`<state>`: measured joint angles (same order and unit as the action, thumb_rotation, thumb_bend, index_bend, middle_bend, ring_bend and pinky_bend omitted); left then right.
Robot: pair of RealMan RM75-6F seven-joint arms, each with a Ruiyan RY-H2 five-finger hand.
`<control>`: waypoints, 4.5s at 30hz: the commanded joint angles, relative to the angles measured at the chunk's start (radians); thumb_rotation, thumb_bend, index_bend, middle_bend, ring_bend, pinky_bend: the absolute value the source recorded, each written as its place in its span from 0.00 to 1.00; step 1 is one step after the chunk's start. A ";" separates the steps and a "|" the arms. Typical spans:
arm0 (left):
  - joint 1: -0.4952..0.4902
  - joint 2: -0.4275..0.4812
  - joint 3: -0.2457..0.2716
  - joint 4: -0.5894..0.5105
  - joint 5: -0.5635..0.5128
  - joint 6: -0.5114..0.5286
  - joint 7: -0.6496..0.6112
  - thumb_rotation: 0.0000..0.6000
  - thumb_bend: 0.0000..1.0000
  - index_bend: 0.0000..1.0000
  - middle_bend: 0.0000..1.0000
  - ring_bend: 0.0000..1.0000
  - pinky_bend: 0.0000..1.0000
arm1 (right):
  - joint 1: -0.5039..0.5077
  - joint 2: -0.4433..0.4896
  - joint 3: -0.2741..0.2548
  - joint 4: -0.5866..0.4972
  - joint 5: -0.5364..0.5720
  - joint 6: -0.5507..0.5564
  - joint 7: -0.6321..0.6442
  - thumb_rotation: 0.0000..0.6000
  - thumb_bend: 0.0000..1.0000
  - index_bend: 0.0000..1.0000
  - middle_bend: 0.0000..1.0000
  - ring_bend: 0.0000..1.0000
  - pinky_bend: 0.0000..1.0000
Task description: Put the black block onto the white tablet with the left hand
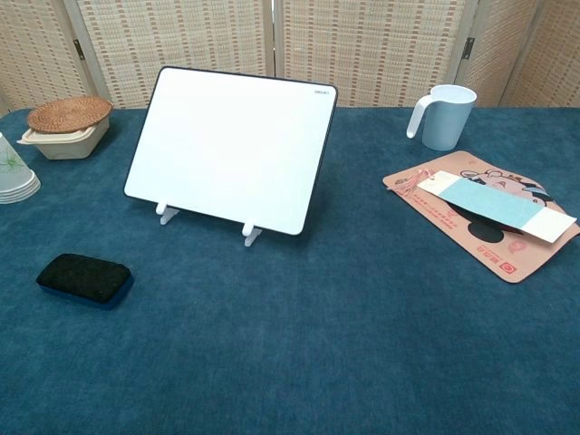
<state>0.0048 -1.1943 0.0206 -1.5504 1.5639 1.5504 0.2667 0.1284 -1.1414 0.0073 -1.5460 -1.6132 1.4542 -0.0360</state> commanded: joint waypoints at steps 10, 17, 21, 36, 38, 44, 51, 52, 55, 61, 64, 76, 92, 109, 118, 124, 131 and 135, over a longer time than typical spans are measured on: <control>-0.007 -0.010 -0.004 0.034 0.057 0.042 -0.030 1.00 0.23 0.00 0.28 0.17 0.20 | -0.002 0.001 -0.001 0.004 -0.005 0.007 0.007 1.00 0.16 0.00 0.00 0.00 0.15; -0.042 -0.038 0.016 0.105 0.150 0.049 -0.166 1.00 0.23 0.06 1.00 1.00 1.00 | -0.002 0.003 0.003 0.006 -0.005 0.013 0.025 1.00 0.16 0.00 0.00 0.00 0.15; -0.091 -0.040 0.024 0.086 0.152 -0.048 -0.133 1.00 0.23 0.14 1.00 1.00 1.00 | 0.010 0.002 0.009 0.011 0.007 -0.008 0.033 1.00 0.16 0.00 0.00 0.00 0.15; -0.359 0.009 -0.072 -0.136 -0.145 -0.553 -0.021 1.00 0.24 0.23 1.00 1.00 1.00 | 0.019 0.006 0.019 0.042 0.008 -0.002 0.103 1.00 0.16 0.00 0.00 0.00 0.15; -0.382 -0.003 -0.081 -0.136 -0.166 -0.577 -0.013 1.00 0.24 0.22 1.00 1.00 1.00 | 0.018 0.007 0.017 0.042 0.004 0.001 0.106 1.00 0.16 0.00 0.00 0.00 0.15; -0.429 -0.051 -0.087 -0.095 -0.193 -0.615 -0.005 1.00 0.26 0.27 1.00 1.00 1.00 | 0.015 0.008 0.013 0.040 -0.002 0.007 0.107 1.00 0.16 0.00 0.00 0.00 0.15; -0.453 -0.099 -0.082 -0.044 -0.205 -0.624 -0.036 1.00 0.27 0.29 1.00 1.00 1.00 | 0.018 0.008 0.014 0.041 0.004 0.000 0.107 1.00 0.16 0.00 0.00 0.00 0.15; -0.458 -0.109 -0.081 -0.032 -0.205 -0.627 -0.044 1.00 0.27 0.30 1.00 1.00 1.00 | 0.018 0.008 0.014 0.041 0.004 -0.001 0.105 1.00 0.16 0.00 0.00 0.00 0.15; -0.472 -0.131 -0.079 -0.002 -0.209 -0.639 -0.055 1.00 0.27 0.30 1.00 1.00 1.00 | 0.019 0.007 0.013 0.039 0.007 -0.004 0.101 1.00 0.16 0.00 0.00 0.00 0.15; -0.497 -0.158 -0.077 0.040 -0.230 -0.662 -0.060 1.00 0.27 0.31 1.00 1.00 1.00 | 0.016 0.011 0.015 0.036 0.010 0.001 0.105 1.00 0.16 0.00 0.00 0.00 0.15; -0.506 -0.167 -0.076 0.055 -0.238 -0.669 -0.067 1.00 0.28 0.32 1.00 1.00 1.00 | 0.013 0.014 0.014 0.035 0.009 0.007 0.108 1.00 0.16 0.00 0.00 0.00 0.15; -0.525 -0.199 -0.067 0.115 -0.230 -0.669 -0.130 1.00 0.29 0.43 1.00 1.00 1.00 | 0.013 0.014 0.015 0.032 0.014 0.003 0.103 1.00 0.16 0.00 0.00 0.00 0.16; -0.499 -0.201 -0.056 0.136 -0.145 -0.528 -0.167 1.00 0.33 0.52 1.00 1.00 1.00 | 0.012 0.012 0.014 0.029 0.011 0.005 0.095 1.00 0.16 0.00 0.00 0.00 0.16; -0.542 -0.368 -0.227 0.202 -0.092 -0.244 -0.039 1.00 0.34 0.52 1.00 1.00 1.00 | 0.015 0.020 0.017 0.032 0.022 -0.004 0.117 1.00 0.16 0.00 0.00 0.00 0.16; -0.646 -0.464 -0.287 0.321 -0.103 -0.288 -0.087 1.00 0.34 0.51 1.00 1.00 1.00 | 0.006 0.035 0.034 0.035 0.056 0.004 0.159 1.00 0.16 0.00 0.00 0.00 0.16; -0.703 -0.519 -0.305 0.401 -0.108 -0.313 -0.122 1.00 0.34 0.52 1.00 1.00 1.00 | 0.014 0.043 0.041 0.039 0.079 -0.022 0.180 1.00 0.16 0.00 0.00 0.00 0.16; -0.768 -0.577 -0.312 0.490 -0.112 -0.350 -0.164 1.00 0.34 0.52 1.00 1.00 1.00 | 0.010 0.053 0.050 0.045 0.097 -0.024 0.214 1.00 0.16 0.00 0.00 0.00 0.16; -0.798 -0.612 -0.314 0.570 -0.122 -0.376 -0.217 1.00 0.34 0.52 1.00 1.00 1.00 | 0.007 0.059 0.053 0.049 0.103 -0.024 0.233 1.00 0.16 0.00 0.00 0.00 0.16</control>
<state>-0.7754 -1.7859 -0.2916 -1.0162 1.4482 1.1915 0.0773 0.1368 -1.0844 0.0592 -1.4986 -1.5118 1.4303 0.1936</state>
